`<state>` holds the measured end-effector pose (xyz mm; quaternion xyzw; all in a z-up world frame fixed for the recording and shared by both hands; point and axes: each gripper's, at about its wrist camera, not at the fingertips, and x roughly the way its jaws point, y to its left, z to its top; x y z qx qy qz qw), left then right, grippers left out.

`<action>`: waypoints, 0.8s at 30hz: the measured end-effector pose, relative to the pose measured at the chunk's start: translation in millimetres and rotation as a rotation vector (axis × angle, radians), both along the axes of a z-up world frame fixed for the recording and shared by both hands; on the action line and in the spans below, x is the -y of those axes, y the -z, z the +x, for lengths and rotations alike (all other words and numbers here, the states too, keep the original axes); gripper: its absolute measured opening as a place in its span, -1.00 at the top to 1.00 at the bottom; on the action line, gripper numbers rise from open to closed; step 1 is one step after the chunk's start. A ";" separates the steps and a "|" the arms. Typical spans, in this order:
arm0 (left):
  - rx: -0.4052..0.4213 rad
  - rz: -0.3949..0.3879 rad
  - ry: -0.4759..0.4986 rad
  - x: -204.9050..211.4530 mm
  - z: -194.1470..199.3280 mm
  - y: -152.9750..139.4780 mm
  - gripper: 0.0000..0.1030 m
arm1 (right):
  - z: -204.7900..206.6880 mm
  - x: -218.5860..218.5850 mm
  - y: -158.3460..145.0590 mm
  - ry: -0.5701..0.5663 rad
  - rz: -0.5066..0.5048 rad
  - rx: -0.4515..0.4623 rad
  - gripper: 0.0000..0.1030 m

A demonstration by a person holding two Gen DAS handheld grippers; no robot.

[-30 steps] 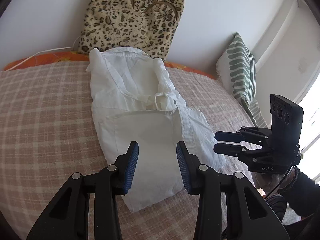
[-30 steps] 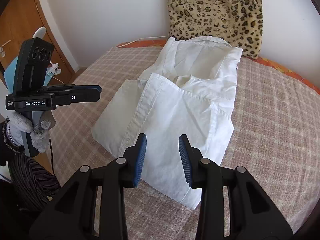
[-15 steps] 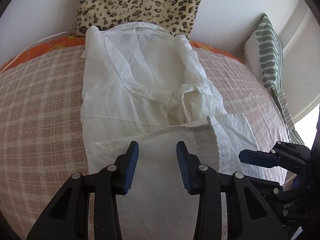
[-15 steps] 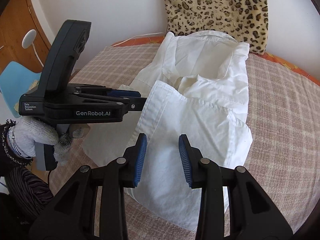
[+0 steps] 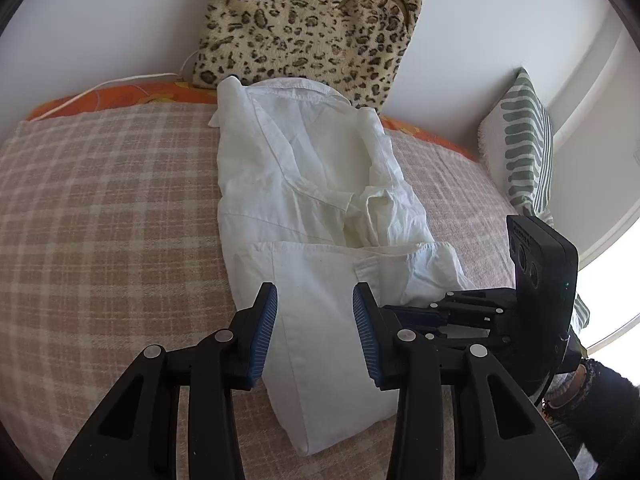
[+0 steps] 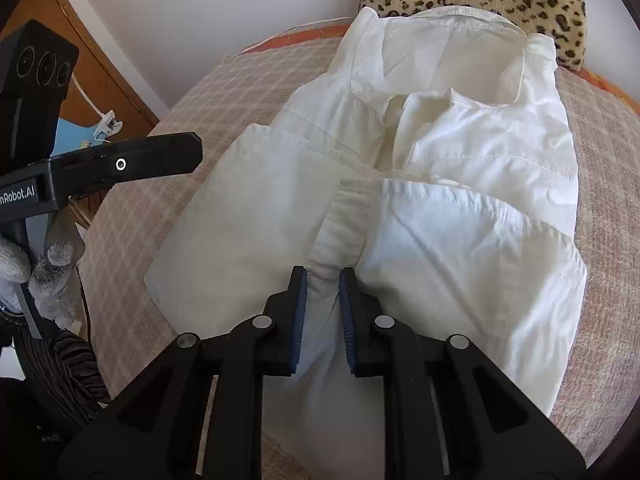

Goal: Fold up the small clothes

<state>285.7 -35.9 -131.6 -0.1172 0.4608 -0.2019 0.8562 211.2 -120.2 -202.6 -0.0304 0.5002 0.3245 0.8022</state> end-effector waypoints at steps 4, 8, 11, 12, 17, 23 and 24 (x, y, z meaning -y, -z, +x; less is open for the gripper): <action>0.009 0.035 0.067 14.8 -19.1 7.4 0.27 | -15.3 27.6 -27.1 0.022 0.133 -0.010 0.68; 0.023 0.143 0.131 33.6 -37.4 17.7 0.27 | -48.1 63.8 -50.9 0.074 0.144 0.032 0.67; 0.009 0.168 0.136 34.1 -40.8 28.6 0.27 | -64.8 65.0 -44.2 0.062 0.059 0.043 0.67; 0.005 0.173 0.132 33.0 -40.1 31.4 0.27 | -65.9 62.9 -35.8 0.057 0.007 0.041 0.67; 0.031 0.224 0.161 38.1 -45.5 45.4 0.27 | -62.5 66.0 2.2 0.083 -0.091 0.037 0.74; 0.046 0.184 0.134 29.1 -43.5 29.4 0.28 | -67.5 85.4 -37.2 0.120 0.022 0.101 0.74; 0.061 0.179 0.129 27.7 -43.5 24.7 0.28 | -63.4 88.4 -41.8 0.143 0.020 0.118 0.73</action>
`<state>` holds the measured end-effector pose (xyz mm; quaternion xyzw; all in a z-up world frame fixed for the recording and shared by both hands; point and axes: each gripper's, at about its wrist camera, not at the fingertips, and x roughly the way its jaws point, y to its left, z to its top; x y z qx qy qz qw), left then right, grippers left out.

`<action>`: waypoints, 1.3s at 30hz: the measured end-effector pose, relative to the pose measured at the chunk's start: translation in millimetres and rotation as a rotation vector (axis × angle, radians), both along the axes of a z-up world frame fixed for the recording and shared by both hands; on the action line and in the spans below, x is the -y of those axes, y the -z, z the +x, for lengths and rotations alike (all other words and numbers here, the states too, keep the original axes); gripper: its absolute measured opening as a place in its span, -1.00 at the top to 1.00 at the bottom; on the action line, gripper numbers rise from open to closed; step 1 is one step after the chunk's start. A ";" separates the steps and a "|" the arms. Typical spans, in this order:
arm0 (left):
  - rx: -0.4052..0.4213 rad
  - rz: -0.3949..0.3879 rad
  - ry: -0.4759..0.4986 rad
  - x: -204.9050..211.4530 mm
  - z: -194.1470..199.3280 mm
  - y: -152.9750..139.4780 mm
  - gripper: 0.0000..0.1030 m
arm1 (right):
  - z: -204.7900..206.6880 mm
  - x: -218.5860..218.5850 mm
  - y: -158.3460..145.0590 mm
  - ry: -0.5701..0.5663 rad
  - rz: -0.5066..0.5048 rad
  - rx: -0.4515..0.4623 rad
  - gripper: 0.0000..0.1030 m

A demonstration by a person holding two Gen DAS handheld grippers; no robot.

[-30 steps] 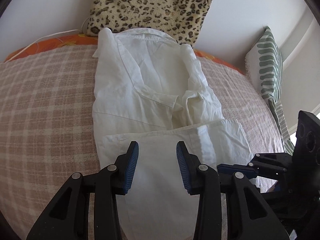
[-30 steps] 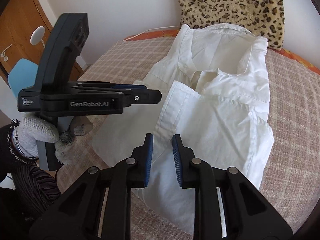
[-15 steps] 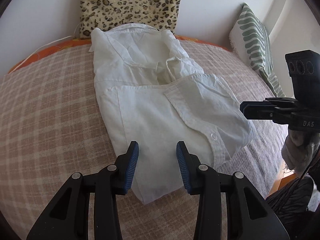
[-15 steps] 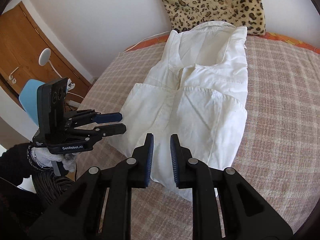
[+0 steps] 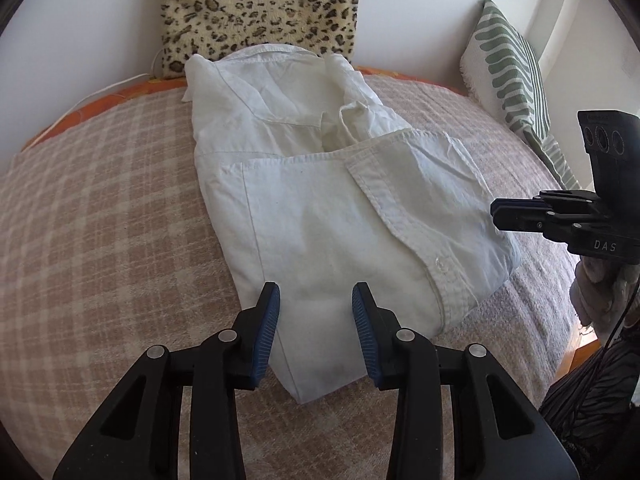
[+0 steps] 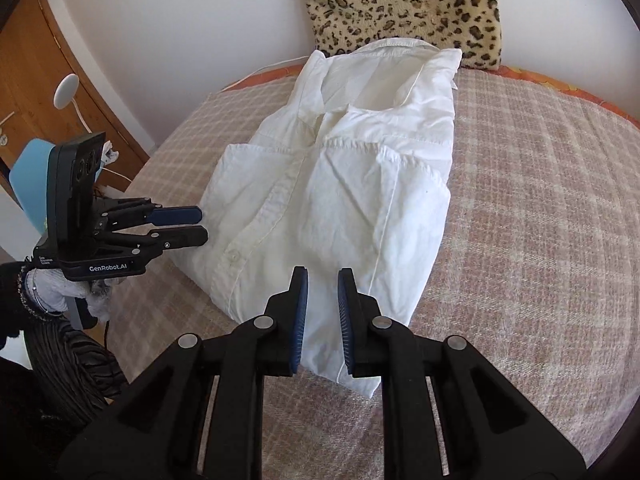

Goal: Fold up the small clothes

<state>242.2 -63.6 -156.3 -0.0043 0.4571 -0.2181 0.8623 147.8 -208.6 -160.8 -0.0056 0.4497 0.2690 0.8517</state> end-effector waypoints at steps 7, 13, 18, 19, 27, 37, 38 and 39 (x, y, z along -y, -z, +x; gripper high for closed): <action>0.003 -0.054 -0.036 -15.2 21.1 -24.8 0.29 | 46.1 -0.6 20.2 0.070 -0.061 -0.081 0.62; -0.008 -0.073 -0.061 -33.3 52.2 -37.3 0.29 | 51.9 -1.0 21.6 0.066 -0.034 -0.119 0.61; -0.028 -0.149 -0.113 -61.8 90.1 -57.7 0.29 | 62.3 11.9 -24.0 0.052 0.053 -0.080 0.52; -0.036 -0.173 -0.117 -67.6 100.4 -61.8 0.28 | 68.9 15.0 -33.1 0.057 0.055 -0.067 0.42; -0.034 -0.155 -0.182 -101.5 192.0 -65.6 0.23 | 160.6 29.2 -64.0 0.137 0.017 -0.033 0.40; -0.118 -0.228 -0.186 -97.1 269.6 -5.7 0.23 | 272.4 40.6 -12.0 0.204 0.152 -0.125 0.40; -0.121 -0.229 -0.185 -94.7 275.7 -0.8 0.23 | 280.6 39.2 -6.0 0.198 0.163 -0.132 0.40; -0.122 -0.230 -0.187 -92.4 280.1 3.7 0.23 | 287.6 36.6 -1.0 0.191 0.162 -0.133 0.40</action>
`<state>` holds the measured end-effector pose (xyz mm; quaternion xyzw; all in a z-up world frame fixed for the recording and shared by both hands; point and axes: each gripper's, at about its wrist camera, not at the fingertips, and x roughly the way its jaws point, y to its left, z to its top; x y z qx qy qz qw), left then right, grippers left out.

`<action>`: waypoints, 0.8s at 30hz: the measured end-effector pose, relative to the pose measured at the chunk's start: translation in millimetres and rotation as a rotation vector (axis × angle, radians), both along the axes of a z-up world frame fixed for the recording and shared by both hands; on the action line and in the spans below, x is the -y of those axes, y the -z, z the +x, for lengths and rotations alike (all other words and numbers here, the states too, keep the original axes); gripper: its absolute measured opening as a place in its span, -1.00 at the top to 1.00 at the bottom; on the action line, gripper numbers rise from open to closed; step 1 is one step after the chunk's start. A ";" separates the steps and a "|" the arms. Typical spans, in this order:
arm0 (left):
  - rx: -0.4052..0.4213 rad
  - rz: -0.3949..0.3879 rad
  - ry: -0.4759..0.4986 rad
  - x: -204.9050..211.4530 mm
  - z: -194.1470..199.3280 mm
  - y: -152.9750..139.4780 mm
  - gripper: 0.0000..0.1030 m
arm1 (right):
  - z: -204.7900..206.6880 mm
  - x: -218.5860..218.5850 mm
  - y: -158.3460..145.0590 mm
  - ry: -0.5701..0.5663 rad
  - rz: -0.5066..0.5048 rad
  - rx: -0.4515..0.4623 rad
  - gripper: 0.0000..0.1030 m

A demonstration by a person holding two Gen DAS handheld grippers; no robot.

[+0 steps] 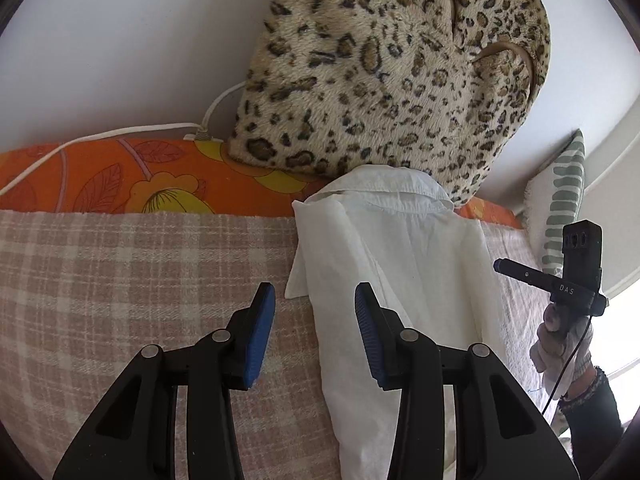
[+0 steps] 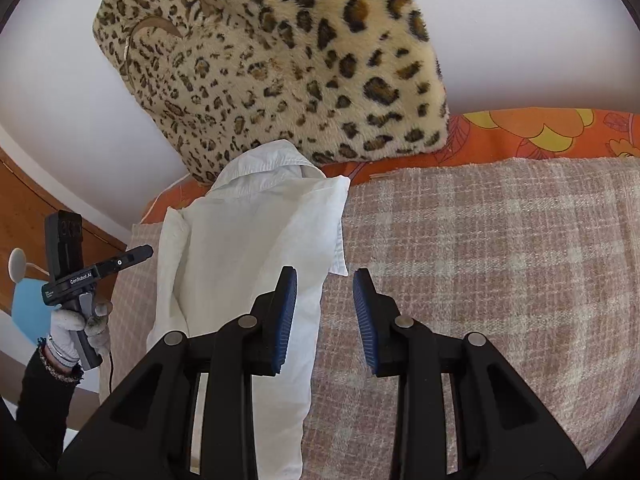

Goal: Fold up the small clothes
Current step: 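Grasp the folded shirt near the collar with both tools and lift it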

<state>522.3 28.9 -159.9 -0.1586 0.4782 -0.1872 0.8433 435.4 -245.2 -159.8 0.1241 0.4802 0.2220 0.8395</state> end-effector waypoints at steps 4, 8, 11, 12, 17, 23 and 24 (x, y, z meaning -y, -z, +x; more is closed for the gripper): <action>0.004 0.031 0.014 11.0 17.2 13.0 0.23 | 23.7 -16.3 18.1 -0.023 -0.038 0.009 0.40; 0.015 0.082 0.013 15.7 30.3 18.1 0.23 | 40.8 -31.2 27.3 -0.039 -0.081 0.012 0.40; 0.037 0.115 0.025 14.1 37.4 17.1 0.23 | 42.5 -37.9 22.1 -0.079 -0.132 0.052 0.40; 0.036 0.107 0.030 13.1 41.2 18.0 0.20 | 45.2 -36.0 21.1 -0.082 -0.122 0.054 0.40; 0.038 0.105 0.054 21.6 54.6 28.1 0.10 | 58.9 -28.4 28.5 -0.086 -0.039 0.009 0.40; 0.084 0.126 0.089 34.3 59.5 33.3 0.10 | 65.6 -41.4 36.3 -0.112 -0.038 0.008 0.40; 0.095 0.127 0.091 36.8 59.4 34.2 0.10 | 66.5 -42.9 36.6 -0.112 -0.040 0.008 0.40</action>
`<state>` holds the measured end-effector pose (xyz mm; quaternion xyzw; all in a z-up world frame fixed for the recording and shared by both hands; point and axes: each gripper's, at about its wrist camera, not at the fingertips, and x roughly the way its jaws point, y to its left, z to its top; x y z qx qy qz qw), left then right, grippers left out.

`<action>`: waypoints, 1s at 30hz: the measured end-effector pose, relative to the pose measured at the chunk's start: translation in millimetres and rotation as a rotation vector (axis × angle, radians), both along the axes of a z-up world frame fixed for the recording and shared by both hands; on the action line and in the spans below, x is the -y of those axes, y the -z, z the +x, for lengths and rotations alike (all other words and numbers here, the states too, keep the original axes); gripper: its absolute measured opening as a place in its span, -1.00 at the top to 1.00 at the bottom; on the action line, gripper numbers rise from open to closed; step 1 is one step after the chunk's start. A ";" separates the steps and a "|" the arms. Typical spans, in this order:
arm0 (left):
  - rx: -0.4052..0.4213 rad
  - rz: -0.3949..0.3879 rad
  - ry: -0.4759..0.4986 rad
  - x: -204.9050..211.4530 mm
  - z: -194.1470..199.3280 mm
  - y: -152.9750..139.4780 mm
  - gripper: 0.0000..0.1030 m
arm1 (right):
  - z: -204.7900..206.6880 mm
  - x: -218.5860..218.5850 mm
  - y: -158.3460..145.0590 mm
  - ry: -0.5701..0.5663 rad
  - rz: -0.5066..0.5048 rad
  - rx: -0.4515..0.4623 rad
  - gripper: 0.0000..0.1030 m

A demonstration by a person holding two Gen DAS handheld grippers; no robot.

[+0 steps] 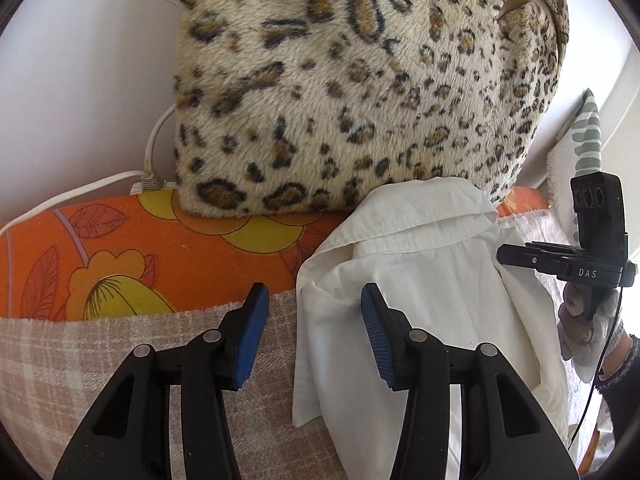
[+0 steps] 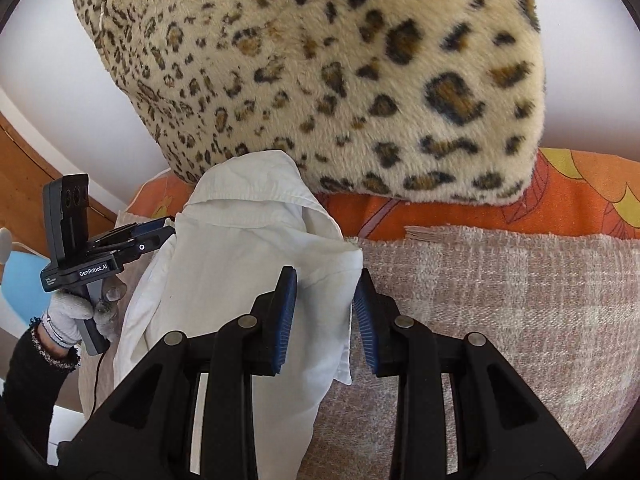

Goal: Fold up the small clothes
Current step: 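Grasp the folded shirt near the collar with both tools and lift it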

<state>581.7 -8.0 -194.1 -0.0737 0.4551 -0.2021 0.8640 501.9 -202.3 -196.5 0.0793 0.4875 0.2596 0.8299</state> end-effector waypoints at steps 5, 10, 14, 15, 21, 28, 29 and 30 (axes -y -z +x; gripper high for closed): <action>0.068 0.116 0.089 22.5 -10.0 2.1 0.58 | 4.3 -12.8 -0.1 -0.008 -0.044 0.006 0.47; 0.053 0.081 0.068 29.8 -4.4 0.5 0.89 | 5.2 -26.9 -6.1 -0.004 -0.108 0.022 0.82; 0.093 0.108 0.073 33.0 -9.7 -9.6 0.93 | 1.6 -32.3 -22.9 -0.008 -0.139 0.061 0.88; 0.095 0.100 0.068 32.5 -10.8 -12.8 0.93 | 0.3 -32.3 -27.9 -0.009 -0.135 0.070 0.88; 0.151 0.029 0.057 23.4 -27.1 -53.3 0.93 | -14.6 -31.0 -62.2 -0.021 -0.128 0.134 0.90; 0.238 -0.017 0.101 30.6 -63.9 -105.2 0.94 | -44.0 -34.8 -104.6 -0.045 -0.118 0.198 0.90; 0.246 -0.028 0.109 31.8 -70.0 -111.4 0.94 | -50.6 -35.6 -110.8 -0.048 -0.116 0.212 0.90; 0.256 -0.025 0.114 38.7 -76.8 -117.2 0.94 | -59.1 -31.9 -116.7 -0.050 -0.111 0.224 0.90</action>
